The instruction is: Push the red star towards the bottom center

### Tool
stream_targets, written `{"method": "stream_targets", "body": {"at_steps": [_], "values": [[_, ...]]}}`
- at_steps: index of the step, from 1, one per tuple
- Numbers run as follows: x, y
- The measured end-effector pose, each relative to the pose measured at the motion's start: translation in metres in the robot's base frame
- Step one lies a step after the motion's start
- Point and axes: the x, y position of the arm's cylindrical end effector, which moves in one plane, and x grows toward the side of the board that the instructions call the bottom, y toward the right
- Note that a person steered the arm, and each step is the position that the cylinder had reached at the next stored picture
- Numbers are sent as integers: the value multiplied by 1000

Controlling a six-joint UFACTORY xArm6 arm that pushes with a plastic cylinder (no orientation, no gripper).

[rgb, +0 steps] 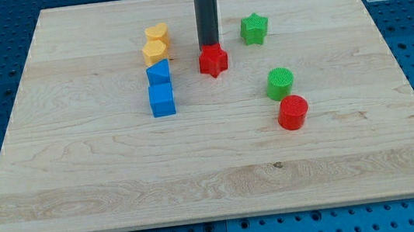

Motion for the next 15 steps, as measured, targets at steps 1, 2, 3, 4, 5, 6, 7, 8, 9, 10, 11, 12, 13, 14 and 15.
{"method": "stream_targets", "body": {"at_steps": [1,2,3,4,5,6,7,8,9,10,11,12,13,14,15], "values": [[32,0],[63,2],[95,10],[123,38],[152,68],[169,73],[155,73],[136,71],[138,61],[147,53],[156,51],[169,47],[154,45],[152,32],[152,8]]}}
